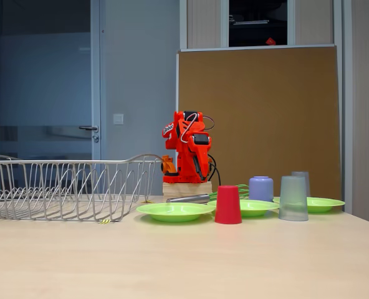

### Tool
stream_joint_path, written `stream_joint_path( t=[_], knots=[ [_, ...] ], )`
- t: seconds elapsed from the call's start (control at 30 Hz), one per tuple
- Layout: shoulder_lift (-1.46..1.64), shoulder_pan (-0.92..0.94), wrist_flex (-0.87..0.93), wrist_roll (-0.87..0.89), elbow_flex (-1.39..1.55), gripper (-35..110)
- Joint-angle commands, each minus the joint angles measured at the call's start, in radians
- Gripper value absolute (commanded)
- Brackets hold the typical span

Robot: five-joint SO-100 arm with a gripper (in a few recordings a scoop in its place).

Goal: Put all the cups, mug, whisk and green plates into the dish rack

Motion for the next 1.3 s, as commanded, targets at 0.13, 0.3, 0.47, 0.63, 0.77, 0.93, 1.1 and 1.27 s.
stream_joint_path(
  t=[0.13, 0.3, 0.47, 0.63, 0.77, 0.93, 1.1, 1.27],
  knots=[
    [0.012, 0.029, 0.012, -0.110, 0.005, 0],
    [0.023, 0.057, 0.063, -0.184, -0.078, 1],
    [0.021, 0.029, 0.100, -0.193, -0.178, 1],
    [-0.147, -0.041, 0.080, -0.193, -0.324, 10],
    [-0.445, -0.084, 0.080, -0.195, -0.540, 3],
    [-0.805, -0.107, 0.075, -0.195, -0.816, 1],
    [-1.052, -0.176, 0.020, 0.123, -1.003, 0],
    [-1.200, -0.285, 0.179, 0.512, -1.184, 0]
  ],
)
